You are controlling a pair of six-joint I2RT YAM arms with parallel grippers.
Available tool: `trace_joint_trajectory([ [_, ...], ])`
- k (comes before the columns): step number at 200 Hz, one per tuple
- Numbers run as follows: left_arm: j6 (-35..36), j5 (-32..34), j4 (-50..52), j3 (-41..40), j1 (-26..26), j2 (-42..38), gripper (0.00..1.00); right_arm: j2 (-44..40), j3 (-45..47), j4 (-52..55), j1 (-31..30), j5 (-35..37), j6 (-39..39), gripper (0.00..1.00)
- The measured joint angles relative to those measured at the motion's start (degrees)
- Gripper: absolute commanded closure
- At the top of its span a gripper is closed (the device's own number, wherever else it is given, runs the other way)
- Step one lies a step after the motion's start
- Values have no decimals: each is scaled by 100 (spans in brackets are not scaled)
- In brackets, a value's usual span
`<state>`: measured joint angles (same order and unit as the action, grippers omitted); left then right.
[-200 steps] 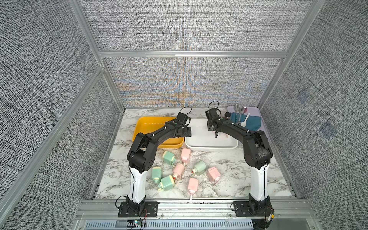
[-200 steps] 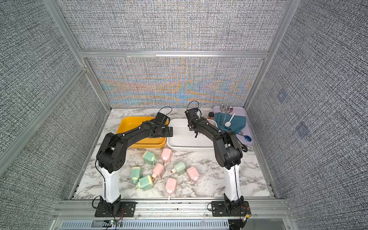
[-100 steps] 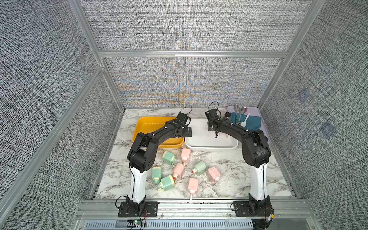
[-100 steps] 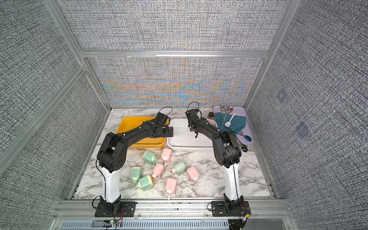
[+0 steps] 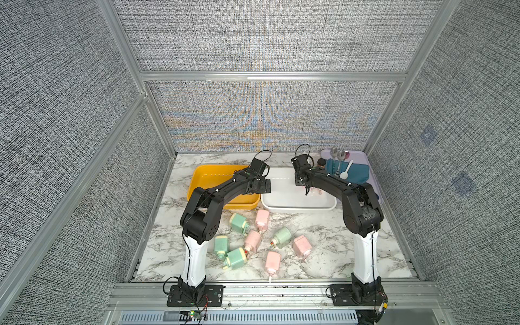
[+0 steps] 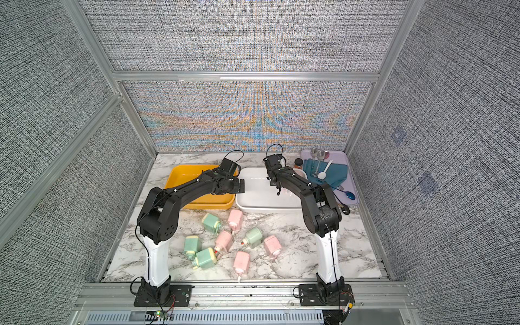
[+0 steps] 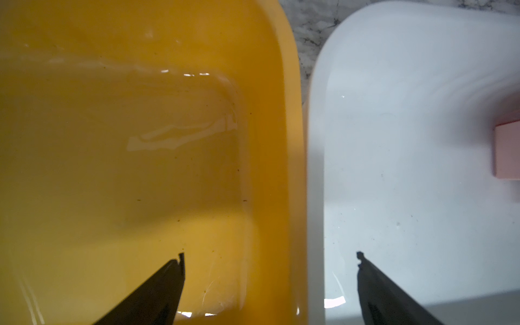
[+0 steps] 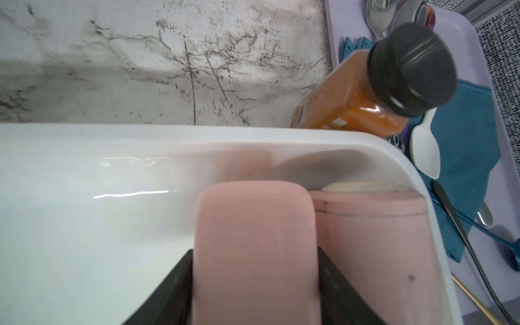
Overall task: Place the pencil sharpeners by color into the storage box
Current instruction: Place the pencil sharpener in the storage box.
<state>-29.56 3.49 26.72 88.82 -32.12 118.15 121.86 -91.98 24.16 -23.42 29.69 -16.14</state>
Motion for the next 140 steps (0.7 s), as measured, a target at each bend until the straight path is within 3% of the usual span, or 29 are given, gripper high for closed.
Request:
trace_joint_trajectory([
  [70,0,0,127,96,0,33,1,-149,-15,144,-2,7,0,27],
  [82,0,2,140,103,0,42,1,-214,-26,184,-17,28,2,20],
  [96,0,26,164,133,0,57,1,-295,-26,219,-44,26,11,2],
  [140,-44,188,308,378,0,208,1,-330,-20,286,-66,286,214,1],
])
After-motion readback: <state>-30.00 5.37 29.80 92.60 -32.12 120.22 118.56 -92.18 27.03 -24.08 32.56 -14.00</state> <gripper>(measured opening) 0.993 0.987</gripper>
